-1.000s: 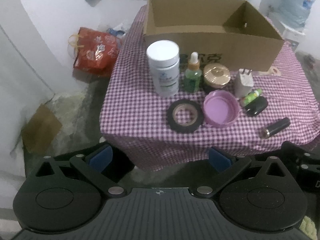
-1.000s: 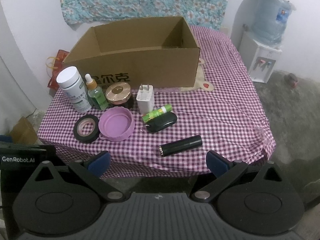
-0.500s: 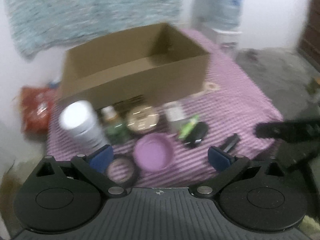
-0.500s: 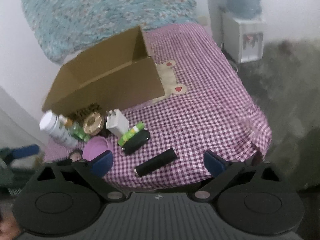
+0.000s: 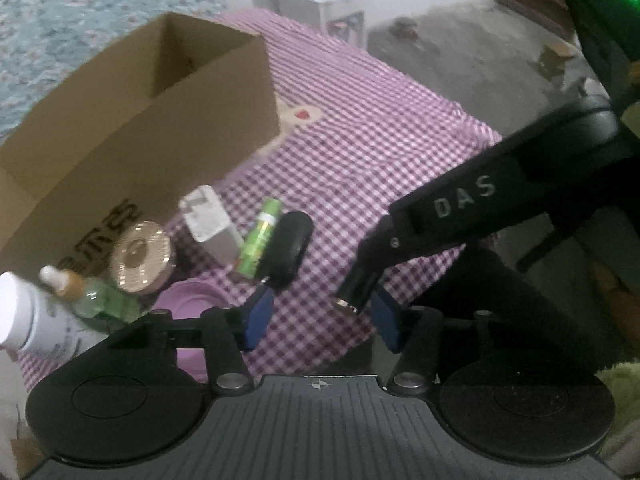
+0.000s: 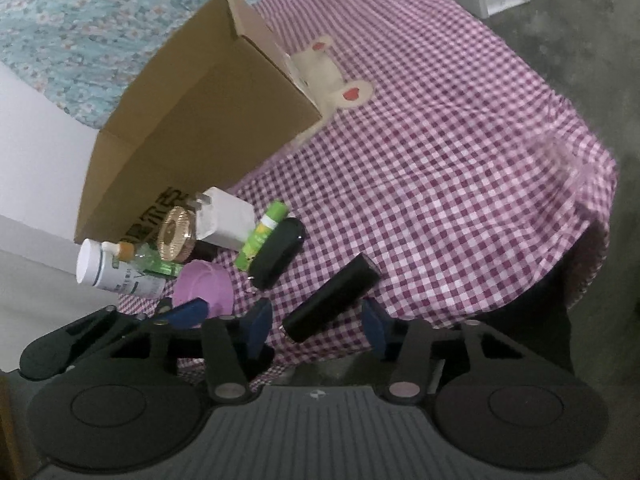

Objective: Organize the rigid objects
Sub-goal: 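Reach the left tool to the black flashlight and close on it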

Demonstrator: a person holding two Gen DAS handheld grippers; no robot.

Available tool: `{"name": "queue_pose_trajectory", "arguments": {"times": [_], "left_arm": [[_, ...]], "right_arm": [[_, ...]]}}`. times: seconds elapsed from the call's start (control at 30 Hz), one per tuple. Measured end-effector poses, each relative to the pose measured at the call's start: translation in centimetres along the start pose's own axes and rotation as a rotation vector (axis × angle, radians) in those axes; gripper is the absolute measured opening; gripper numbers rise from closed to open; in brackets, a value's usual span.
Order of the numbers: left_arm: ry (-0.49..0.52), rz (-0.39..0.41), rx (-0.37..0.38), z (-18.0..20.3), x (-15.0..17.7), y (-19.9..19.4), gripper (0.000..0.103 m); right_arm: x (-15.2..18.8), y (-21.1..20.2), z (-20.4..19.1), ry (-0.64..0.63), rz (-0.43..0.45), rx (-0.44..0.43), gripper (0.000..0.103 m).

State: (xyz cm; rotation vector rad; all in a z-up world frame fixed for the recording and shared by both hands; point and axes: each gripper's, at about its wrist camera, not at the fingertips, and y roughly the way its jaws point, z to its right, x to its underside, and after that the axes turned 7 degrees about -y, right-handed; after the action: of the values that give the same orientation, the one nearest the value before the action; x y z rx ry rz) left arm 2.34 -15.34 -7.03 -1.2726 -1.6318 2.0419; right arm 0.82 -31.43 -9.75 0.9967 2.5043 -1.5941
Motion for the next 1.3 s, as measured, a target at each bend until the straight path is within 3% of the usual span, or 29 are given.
{"name": "queue_pose_trajectory", "arguments": {"times": [0.13, 0.47, 0.73, 1.13, 1.3], "left_arm": [[0.033, -0.023, 0.014, 0.3, -0.5, 1.0, 0.047], [0.084, -0.118, 0.037, 0.8, -1.7, 3.9, 0.029], [0.115, -0.158, 0.035, 1.1, -2.6, 5.8, 0.029], [0.174, -0.147, -0.015, 2.4, -3.4, 6.8, 0.021], [0.177, -0.109, -0.042, 2.6, -3.3, 5.8, 0.021]], "right_arm": [[-0.4, 1.1, 0.7, 0.013, -0.014, -0.007, 0.039], [-1.5, 3.2, 1.4, 0.015, -0.026, -0.025, 0.032], [-2.2, 4.2, 1.8, 0.033, -0.023, -0.061, 0.031], [-1.8, 4.1, 3.5, 0.104, 0.008, -0.148, 0.025], [-1.4, 3.1, 3.7, 0.109, 0.032, -0.178, 0.013]]}}
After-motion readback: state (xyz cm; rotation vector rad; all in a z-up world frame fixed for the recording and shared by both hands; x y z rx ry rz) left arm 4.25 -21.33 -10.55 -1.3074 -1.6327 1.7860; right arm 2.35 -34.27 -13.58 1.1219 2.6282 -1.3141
